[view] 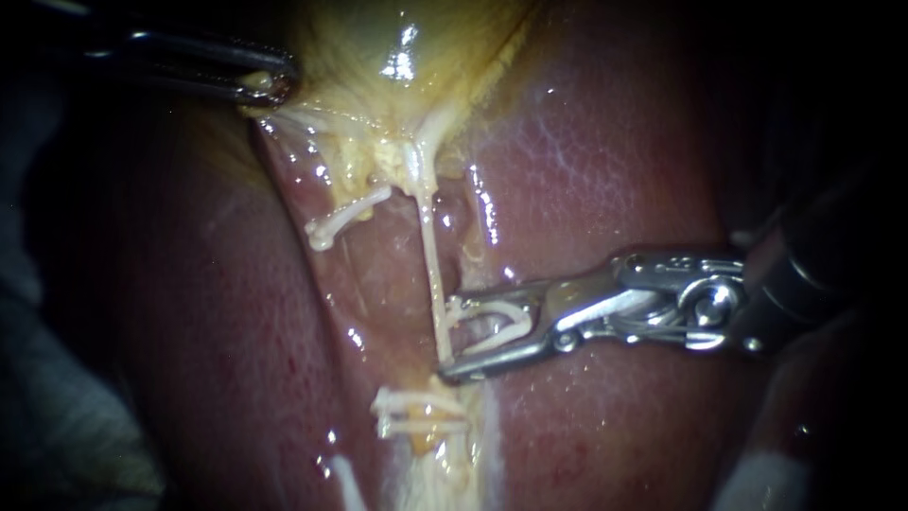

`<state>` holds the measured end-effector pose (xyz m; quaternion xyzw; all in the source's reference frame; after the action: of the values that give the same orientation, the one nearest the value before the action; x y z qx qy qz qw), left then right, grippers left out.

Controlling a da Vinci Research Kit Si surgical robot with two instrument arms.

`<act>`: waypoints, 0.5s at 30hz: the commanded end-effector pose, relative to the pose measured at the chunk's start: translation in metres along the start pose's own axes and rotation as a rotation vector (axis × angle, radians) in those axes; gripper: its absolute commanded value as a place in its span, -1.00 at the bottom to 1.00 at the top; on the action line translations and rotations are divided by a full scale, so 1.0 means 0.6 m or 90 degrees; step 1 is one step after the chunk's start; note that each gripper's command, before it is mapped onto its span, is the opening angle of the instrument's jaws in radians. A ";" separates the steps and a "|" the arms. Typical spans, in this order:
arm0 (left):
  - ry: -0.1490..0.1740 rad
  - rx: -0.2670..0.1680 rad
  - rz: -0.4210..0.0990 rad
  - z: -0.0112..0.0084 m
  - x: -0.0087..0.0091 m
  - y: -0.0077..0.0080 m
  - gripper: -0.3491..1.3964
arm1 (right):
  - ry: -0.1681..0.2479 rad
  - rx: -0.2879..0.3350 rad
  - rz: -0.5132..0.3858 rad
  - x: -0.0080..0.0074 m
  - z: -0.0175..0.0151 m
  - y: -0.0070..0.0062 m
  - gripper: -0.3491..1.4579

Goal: Clipping first clip right tube

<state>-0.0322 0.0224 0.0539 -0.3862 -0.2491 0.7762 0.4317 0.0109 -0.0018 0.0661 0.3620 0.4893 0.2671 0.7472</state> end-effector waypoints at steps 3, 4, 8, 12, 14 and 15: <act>0.000 0.000 0.000 0.0000 0.0000 0.0000 -1.00 | 0.022 0.009 0.008 0.0005 0.0011 -0.0007 -0.06; 0.000 0.000 0.000 0.0000 0.0000 0.0000 -1.00 | 0.027 0.011 0.012 0.0007 0.0015 -0.0010 -0.06; 0.000 0.000 0.000 0.0000 0.0000 0.0000 -1.00 | 0.047 0.022 0.024 0.0013 0.0023 -0.0026 -0.06; 0.000 0.000 0.000 0.0000 0.0000 0.0000 -1.00 | 0.059 0.056 0.038 0.0022 0.0020 -0.0045 -0.07; 0.000 0.000 0.000 0.0000 0.0000 0.0000 -1.00 | 0.055 0.072 0.043 0.0028 0.0016 -0.0056 -0.08; 0.000 0.000 0.000 0.0000 0.0000 0.0000 -1.00 | 0.055 0.080 0.042 0.0031 0.0015 -0.0061 -0.09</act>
<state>-0.0322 0.0224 0.0539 -0.3861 -0.2489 0.7762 0.4318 0.0125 -0.0029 0.0621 0.4146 0.5269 0.2738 0.6896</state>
